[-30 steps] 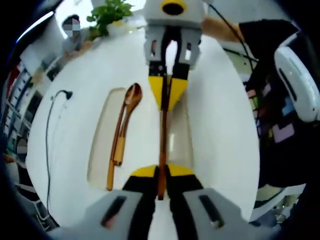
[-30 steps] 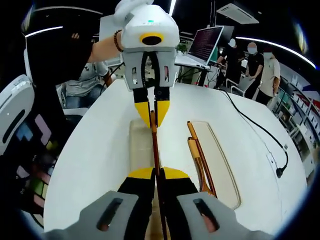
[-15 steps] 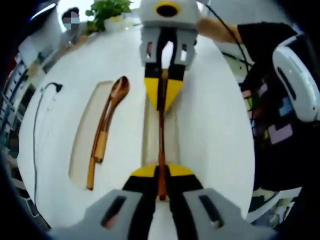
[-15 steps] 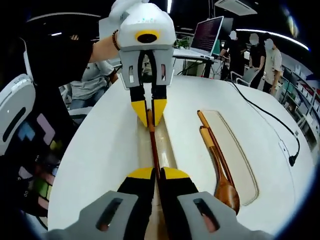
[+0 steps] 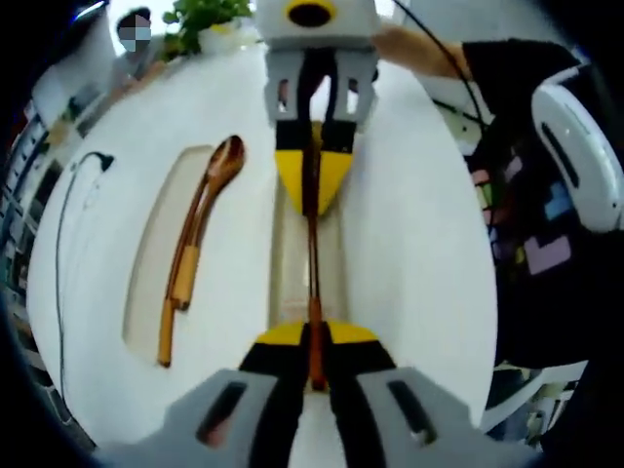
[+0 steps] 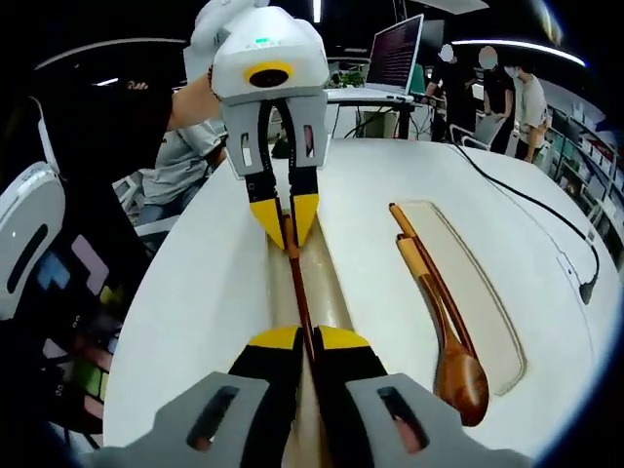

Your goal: Arrange the utensils inside the cutlery case until each visible utensil rests in its matching compartment.

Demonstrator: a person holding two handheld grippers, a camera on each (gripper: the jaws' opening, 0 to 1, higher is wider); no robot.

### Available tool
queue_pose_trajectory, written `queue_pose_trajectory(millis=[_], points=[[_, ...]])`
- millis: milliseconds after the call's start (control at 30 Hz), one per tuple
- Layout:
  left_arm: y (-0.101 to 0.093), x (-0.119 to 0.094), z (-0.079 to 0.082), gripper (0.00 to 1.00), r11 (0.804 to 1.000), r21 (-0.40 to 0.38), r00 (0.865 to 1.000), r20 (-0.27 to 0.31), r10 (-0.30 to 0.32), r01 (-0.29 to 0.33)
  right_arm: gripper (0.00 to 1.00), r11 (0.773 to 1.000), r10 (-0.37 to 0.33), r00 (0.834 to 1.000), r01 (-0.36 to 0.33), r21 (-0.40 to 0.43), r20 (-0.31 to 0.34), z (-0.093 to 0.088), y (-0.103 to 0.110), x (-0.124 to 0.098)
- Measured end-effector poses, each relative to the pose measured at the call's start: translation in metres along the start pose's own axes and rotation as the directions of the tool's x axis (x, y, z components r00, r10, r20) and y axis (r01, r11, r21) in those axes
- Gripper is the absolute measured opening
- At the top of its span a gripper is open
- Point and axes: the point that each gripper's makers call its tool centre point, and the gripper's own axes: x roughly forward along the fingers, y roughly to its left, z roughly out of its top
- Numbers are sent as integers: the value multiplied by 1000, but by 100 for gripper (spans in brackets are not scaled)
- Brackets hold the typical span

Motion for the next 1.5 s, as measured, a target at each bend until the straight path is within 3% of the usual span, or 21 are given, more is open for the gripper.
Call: queue_pose_trajectory(millis=[233, 600, 867, 1100, 1300, 1500], points=[[0, 3, -2, 6, 1000, 1, 1000, -10, -13, 14, 0, 1000, 10, 1000, -10, 17, 2, -3, 1, 1], [-1, 1, 0, 6, 1000, 4, 1000, 7, -21, 21, 0, 998, 18, 998, -22, 67, 61, 10, 3, -12], [1, -10, 2, 7, 1000, 5, 1000, 28, 8, -8, 0, 995, 28, 996, -36, 88, 81, 17, 9, -19], [0, -28, 4, 8, 999, 0, 997, 75, 35, -35, 0, 998, -23, 993, 17, 57, 119, 30, 6, -35], [21, -45, -1, 11, 992, -23, 988, 88, 127, -125, 0, 995, -79, 980, 66, 76, 181, 49, -8, -56], [44, -56, -1, 11, 984, -42, 979, 94, 179, -176, 0, 989, -141, 971, 131, 68, 194, 54, -30, -70]])
